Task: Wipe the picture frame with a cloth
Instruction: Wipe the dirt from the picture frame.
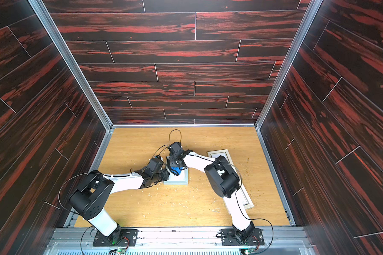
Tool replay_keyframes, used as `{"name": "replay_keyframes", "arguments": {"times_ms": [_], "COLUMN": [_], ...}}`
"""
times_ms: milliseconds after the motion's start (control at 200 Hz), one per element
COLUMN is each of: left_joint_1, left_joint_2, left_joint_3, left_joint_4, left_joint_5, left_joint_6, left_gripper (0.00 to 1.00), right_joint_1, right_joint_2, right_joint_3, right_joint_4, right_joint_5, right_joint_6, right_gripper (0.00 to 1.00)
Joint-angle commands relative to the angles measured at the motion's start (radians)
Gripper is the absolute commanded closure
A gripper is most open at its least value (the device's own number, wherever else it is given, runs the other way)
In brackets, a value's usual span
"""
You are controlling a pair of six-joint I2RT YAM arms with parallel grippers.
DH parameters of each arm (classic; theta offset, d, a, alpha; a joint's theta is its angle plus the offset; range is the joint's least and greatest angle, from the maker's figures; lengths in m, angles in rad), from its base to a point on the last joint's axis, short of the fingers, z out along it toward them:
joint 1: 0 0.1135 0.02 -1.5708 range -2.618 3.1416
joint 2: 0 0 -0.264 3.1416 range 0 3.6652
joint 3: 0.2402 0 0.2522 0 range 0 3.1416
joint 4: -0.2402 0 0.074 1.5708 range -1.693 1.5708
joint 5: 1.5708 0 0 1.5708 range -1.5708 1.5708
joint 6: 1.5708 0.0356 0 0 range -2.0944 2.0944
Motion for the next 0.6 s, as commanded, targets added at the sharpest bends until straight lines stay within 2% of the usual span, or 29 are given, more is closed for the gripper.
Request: {"name": "replay_keyframes", "arguments": {"times_ms": [0, 185, 311, 386, 466, 591], "left_joint_1": [0.006, 0.007, 0.008, 0.007, 0.007, 0.007], "left_joint_2": [0.090, 0.095, 0.086, 0.086, 0.086, 0.084], "left_joint_3": [-0.066, -0.049, -0.050, -0.052, -0.052, -0.017], "left_joint_4": [-0.251, -0.268, -0.273, -0.275, -0.273, -0.325], "left_joint_5": [0.011, 0.012, -0.001, -0.003, -0.007, -0.044], "left_joint_6": [-0.023, -0.022, -0.020, -0.023, -0.027, -0.002], "left_gripper": [0.78, 0.78, 0.78, 0.78, 0.78, 0.78], "right_joint_1": [-0.026, 0.065, 0.055, 0.015, -0.023, 0.017], "right_joint_2": [0.010, 0.094, 0.114, 0.085, 0.026, -0.066], "right_joint_3": [-0.034, 0.105, 0.139, 0.098, 0.021, -0.101], "right_joint_4": [-0.060, -0.087, -0.131, -0.141, -0.113, -0.103], "right_joint_5": [0.006, -0.022, -0.002, 0.034, 0.018, 0.022], "right_joint_6": [-0.010, 0.006, 0.000, -0.008, -0.035, -0.073], "right_gripper": [1.00, 1.00, 1.00, 1.00, 1.00, 1.00]}}
